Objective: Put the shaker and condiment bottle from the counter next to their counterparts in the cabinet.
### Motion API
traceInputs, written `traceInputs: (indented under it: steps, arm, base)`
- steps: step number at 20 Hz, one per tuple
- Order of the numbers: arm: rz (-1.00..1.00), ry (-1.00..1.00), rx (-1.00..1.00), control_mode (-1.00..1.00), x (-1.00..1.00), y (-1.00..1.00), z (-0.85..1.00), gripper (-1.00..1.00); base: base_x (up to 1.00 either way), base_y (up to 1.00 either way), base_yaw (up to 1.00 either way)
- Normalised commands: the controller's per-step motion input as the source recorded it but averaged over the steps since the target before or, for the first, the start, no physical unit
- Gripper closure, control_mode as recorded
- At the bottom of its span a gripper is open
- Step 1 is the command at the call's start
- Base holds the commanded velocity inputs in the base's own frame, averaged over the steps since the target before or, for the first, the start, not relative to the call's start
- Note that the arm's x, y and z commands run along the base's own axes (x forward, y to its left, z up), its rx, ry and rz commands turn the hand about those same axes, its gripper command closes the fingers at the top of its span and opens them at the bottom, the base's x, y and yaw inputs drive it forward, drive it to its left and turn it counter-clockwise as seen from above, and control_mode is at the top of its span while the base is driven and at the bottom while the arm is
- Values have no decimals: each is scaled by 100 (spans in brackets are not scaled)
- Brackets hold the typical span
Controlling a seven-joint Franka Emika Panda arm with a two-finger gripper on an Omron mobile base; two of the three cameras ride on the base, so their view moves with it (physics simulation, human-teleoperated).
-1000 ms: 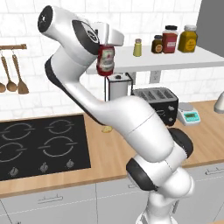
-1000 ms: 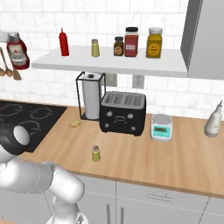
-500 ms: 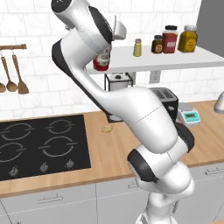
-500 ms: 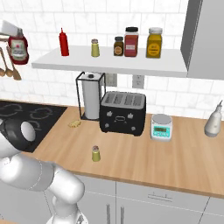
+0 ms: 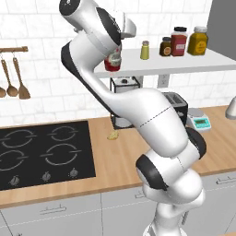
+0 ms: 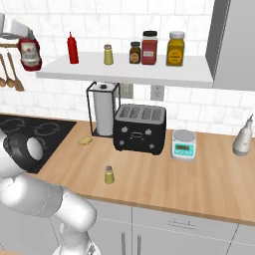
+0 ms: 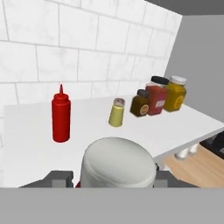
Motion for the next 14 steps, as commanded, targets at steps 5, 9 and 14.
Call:
traceInputs:
  steps: [5, 9, 14]
  arm:
    - [0, -4, 0, -100, 25, -7, -12, 100]
    - [0, -1, 0, -100, 29, -12, -3, 100]
    - [0, 0, 1, -100, 38, -11, 0, 100]
  base:
    - [0, 0, 0]
    - [0, 0, 0]
    - [0, 0, 0]
